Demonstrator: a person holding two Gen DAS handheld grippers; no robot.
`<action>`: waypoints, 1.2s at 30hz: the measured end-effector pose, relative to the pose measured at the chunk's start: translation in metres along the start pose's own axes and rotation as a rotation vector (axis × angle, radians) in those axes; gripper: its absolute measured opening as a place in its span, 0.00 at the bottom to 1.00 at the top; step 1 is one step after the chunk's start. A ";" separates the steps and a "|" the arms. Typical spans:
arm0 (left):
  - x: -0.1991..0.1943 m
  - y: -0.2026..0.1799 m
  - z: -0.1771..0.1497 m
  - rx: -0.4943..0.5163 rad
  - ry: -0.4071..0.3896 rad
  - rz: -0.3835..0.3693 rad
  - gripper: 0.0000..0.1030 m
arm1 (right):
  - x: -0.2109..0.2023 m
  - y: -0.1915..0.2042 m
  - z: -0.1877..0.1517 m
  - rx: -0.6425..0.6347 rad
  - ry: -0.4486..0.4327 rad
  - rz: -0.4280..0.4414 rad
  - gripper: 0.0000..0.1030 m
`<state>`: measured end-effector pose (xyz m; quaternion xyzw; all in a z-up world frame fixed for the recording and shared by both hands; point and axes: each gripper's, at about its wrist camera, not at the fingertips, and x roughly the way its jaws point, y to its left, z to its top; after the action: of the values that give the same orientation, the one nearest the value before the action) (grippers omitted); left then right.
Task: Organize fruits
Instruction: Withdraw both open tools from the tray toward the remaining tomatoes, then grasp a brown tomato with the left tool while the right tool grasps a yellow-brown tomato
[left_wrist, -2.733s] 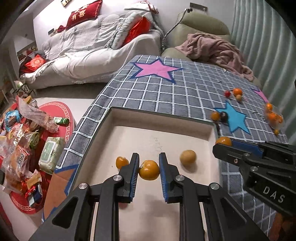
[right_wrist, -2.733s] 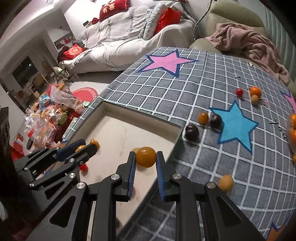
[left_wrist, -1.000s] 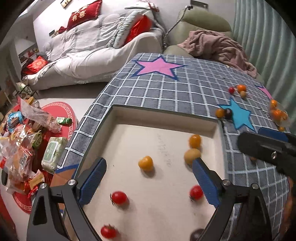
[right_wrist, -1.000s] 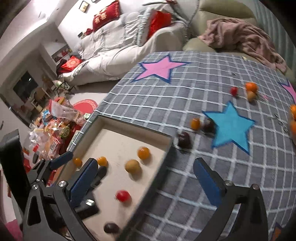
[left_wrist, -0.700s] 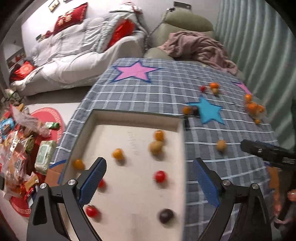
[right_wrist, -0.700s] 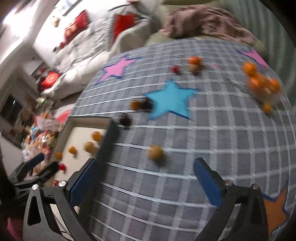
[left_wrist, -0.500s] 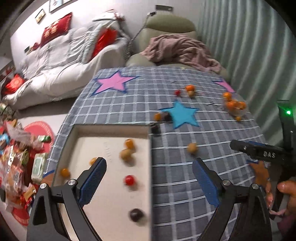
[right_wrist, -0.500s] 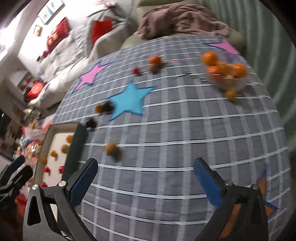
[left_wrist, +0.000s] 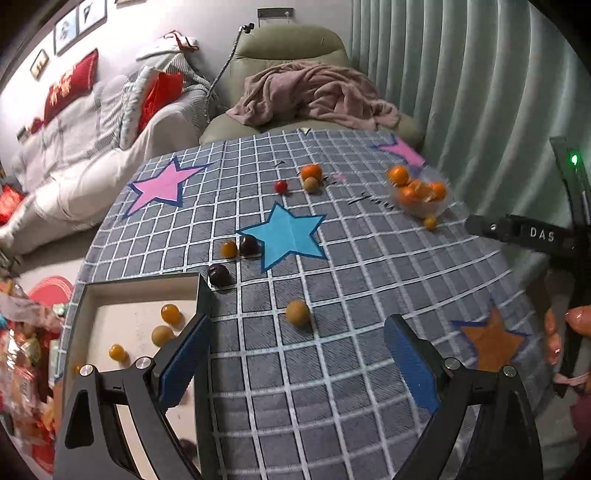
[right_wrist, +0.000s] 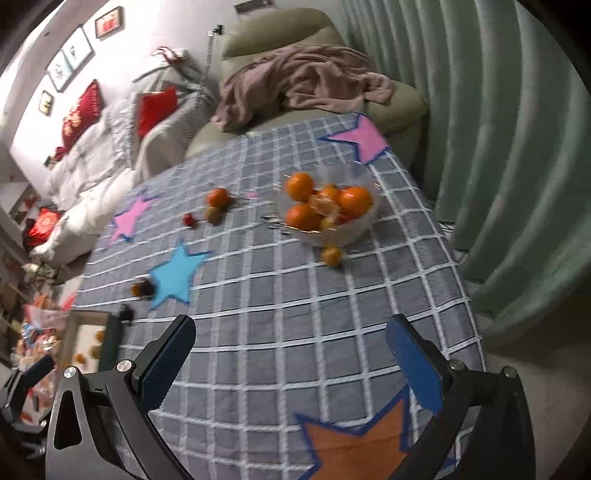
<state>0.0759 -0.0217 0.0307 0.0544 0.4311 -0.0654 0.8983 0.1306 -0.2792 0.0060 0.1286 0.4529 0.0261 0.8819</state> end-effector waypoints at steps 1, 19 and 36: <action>0.007 -0.002 -0.001 0.007 0.006 0.021 0.92 | 0.012 -0.003 -0.001 0.002 0.002 -0.025 1.00; 0.107 -0.006 -0.005 -0.088 0.102 0.100 0.92 | 0.108 -0.006 0.018 0.025 -0.055 -0.151 0.97; 0.111 -0.012 -0.016 -0.106 0.091 0.010 0.26 | 0.101 -0.006 0.011 0.024 -0.065 -0.060 0.23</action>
<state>0.1308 -0.0394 -0.0668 0.0119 0.4741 -0.0352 0.8797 0.1984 -0.2709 -0.0690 0.1260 0.4278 -0.0101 0.8950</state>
